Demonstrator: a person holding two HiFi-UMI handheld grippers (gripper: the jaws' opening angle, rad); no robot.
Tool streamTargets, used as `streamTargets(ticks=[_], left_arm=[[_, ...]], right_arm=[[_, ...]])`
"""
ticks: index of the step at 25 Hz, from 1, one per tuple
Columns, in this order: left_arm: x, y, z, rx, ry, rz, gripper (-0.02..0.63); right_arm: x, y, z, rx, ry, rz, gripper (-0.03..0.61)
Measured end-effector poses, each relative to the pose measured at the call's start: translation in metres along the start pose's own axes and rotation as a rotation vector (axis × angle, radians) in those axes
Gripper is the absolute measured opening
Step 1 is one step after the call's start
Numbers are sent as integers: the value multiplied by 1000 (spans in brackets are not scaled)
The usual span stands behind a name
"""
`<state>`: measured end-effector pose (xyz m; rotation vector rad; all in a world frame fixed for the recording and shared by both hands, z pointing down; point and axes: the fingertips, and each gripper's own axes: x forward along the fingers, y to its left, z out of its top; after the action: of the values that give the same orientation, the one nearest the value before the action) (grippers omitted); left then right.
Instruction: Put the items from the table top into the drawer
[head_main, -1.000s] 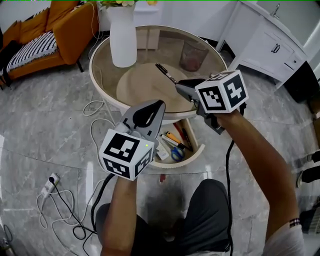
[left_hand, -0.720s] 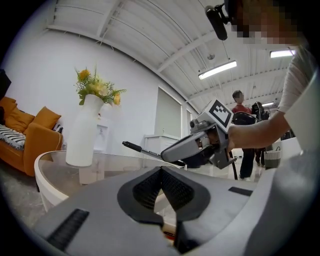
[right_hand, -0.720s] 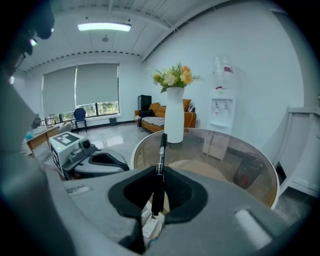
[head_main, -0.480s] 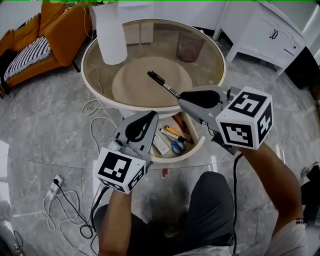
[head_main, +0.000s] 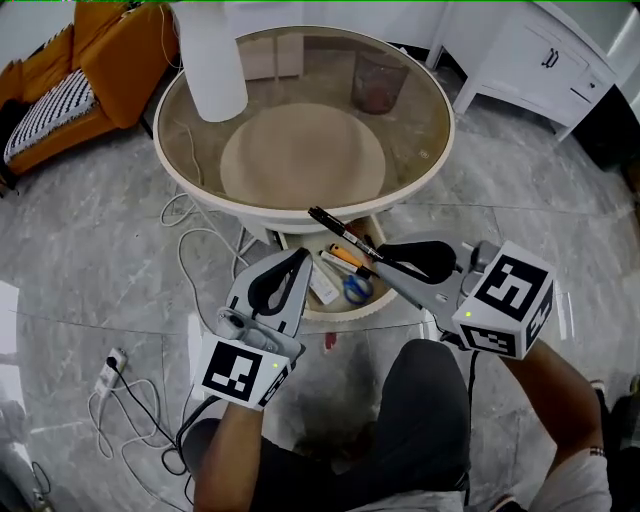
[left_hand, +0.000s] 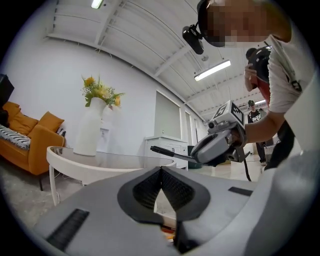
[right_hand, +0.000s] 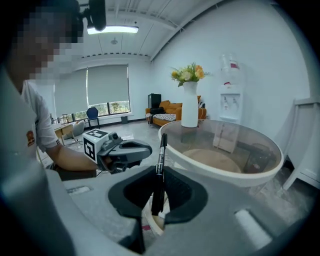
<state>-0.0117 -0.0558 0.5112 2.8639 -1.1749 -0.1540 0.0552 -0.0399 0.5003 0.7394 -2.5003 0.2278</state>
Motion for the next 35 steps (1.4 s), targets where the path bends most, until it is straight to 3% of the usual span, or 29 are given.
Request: streamTargets(ticks=[9,16,21,28,35], left_arm=[[-4,1,-29,46,4,-1,0],[9,2,-60,9,-11,-11,0],[18,9,-73,33,-1,-1,0],[22,9,-87,13,17,-5,0],[23,16,-98,-2,23,1,0]], right_arm=[[22,0,-83,28,121,4,51],[79,-22,-152,20,268,-46,51],[121,-38,-194,21,383,-70,51],[164,-55,-233,-8,537,-81,51],[188,-63,-259,10,617,-82,51]])
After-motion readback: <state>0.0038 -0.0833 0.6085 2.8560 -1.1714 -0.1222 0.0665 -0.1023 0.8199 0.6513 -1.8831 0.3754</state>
